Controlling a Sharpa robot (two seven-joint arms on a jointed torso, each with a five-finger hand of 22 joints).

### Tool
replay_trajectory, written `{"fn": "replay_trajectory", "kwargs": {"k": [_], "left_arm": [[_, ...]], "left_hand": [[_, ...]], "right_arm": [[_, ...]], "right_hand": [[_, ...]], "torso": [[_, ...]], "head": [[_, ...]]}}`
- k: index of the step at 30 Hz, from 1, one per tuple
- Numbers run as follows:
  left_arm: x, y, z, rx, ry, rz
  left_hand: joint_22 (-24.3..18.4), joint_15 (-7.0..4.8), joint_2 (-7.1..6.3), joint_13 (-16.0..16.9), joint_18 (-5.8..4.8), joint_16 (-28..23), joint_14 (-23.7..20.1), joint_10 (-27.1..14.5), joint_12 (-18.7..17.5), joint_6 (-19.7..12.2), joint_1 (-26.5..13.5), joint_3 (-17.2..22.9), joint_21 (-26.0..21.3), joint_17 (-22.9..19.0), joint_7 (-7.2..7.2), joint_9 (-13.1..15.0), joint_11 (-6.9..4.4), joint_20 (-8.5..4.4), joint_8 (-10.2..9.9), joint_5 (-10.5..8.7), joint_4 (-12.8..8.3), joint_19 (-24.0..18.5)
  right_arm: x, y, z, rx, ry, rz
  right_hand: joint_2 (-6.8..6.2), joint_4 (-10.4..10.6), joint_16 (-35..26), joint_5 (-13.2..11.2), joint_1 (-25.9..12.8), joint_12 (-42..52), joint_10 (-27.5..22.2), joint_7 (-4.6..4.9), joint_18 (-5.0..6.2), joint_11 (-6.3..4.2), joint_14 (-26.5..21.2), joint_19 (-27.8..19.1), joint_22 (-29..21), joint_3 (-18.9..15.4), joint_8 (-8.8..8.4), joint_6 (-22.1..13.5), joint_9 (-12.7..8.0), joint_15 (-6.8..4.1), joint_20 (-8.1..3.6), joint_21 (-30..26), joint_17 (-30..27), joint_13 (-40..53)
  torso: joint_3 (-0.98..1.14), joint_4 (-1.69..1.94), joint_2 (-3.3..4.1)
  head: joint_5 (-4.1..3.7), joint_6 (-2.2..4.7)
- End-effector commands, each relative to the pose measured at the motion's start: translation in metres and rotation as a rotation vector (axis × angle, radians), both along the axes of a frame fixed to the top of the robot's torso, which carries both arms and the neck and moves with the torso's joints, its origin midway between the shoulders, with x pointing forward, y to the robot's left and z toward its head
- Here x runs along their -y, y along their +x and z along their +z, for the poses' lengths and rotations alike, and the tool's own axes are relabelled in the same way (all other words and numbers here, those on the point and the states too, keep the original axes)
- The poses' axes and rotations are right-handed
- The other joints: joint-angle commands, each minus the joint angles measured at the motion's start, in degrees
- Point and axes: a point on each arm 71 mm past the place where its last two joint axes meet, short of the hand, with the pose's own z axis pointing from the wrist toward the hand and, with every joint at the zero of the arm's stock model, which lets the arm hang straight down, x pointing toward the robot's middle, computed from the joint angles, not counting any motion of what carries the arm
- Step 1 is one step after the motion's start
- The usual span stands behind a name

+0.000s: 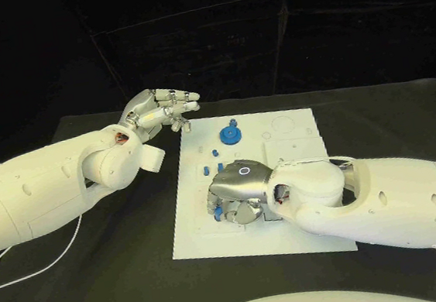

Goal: Assemble the parts on the task board

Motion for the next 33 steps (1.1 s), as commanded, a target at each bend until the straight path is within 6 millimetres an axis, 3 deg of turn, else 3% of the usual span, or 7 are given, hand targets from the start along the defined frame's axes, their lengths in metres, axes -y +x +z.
{"fn": "replay_trajectory", "kwargs": {"k": [1,11,17,22,33], "left_arm": [[0.002,0.000,0.001,0.002,-0.010,-0.012],[0.001,0.000,0.001,0.001,-0.009,-0.012],[0.001,0.000,0.001,-0.001,-0.009,-0.013],[0.001,0.000,0.001,-0.003,-0.008,-0.014],[0.000,0.000,0.000,-0.006,-0.007,-0.015]], "left_hand": [[-0.06,0.08,0.39,0.06,0.80,-0.21,-0.33,-0.45,0.13,-0.10,0.19,-0.23,-0.22,-0.05,0.17,-0.08,-0.09,0.08,0.19,0.32,-0.03,-0.10],[-0.06,0.08,0.39,0.06,0.80,-0.21,-0.33,-0.45,0.13,-0.10,0.19,-0.23,-0.22,-0.05,0.17,-0.08,-0.09,0.08,0.19,0.32,-0.03,-0.10],[-0.06,0.08,0.39,0.06,0.80,-0.21,-0.33,-0.45,0.13,-0.10,0.19,-0.23,-0.22,-0.05,0.17,-0.08,-0.09,0.08,0.19,0.32,-0.03,-0.10],[-0.06,0.08,0.39,0.06,0.80,-0.21,-0.33,-0.45,0.13,-0.10,0.19,-0.23,-0.22,-0.05,0.17,-0.08,-0.09,0.08,0.19,0.32,-0.03,-0.10],[-0.12,0.10,0.40,0.08,0.79,-0.27,-0.41,-0.57,0.25,-0.16,0.18,-0.28,-0.29,-0.24,0.20,-0.09,-0.07,0.09,0.23,0.32,-0.04,-0.09]], "right_arm": [[-0.001,-0.002,-0.002,0.020,-0.033,0.008],[-0.002,-0.002,0.000,0.037,-0.005,0.006],[-0.002,-0.002,0.001,0.040,0.022,0.007],[0.000,-0.003,0.003,0.036,0.051,0.009],[0.023,-0.005,0.014,0.037,0.189,-0.025]], "right_hand": [[0.03,0.07,0.16,0.89,-0.97,-0.28,-0.04,0.17,-0.23,0.38,0.68,-0.07,0.07,-0.31,-0.36,-0.27,-0.05,0.19,0.27,0.05,-0.02,-0.08],[-1.53,0.70,-0.13,1.50,-2.79,-2.08,-2.91,0.67,-0.14,1.21,0.47,-0.44,-0.56,-1.46,-1.34,-2.17,-0.39,0.86,0.71,-0.38,-0.70,-0.44],[-3.07,1.28,-0.67,2.21,-4.13,-3.13,-6.86,0.83,0.36,1.78,0.11,-1.56,-2.85,-3.61,-1.60,-7.08,-0.63,1.29,1.22,-1.99,-1.73,-0.39],[-3.85,1.74,-1.55,2.23,-4.83,-2.75,-9.47,0.38,0.97,1.84,-0.35,-2.96,-5.96,-6.88,-1.52,-10.34,-0.55,1.35,1.27,-4.22,-3.27,-0.28],[-3.10,2.66,-2.02,3.20,-4.24,-0.09,-12.12,0.11,1.11,1.90,-0.42,-3.05,-7.08,-13.35,-1.25,-12.58,-0.31,1.37,1.31,-5.18,-4.13,-0.03]], "torso": [[-0.01,0.04,-0.01],[0.03,0.01,-0.04],[0.01,-0.01,-0.03],[0.03,0.01,-0.03],[0.03,-0.06,-0.08]], "head": [[-0.05,0.02],[-0.03,0.04],[-0.07,0.05],[-0.15,0.07],[-0.60,0.36]]}}
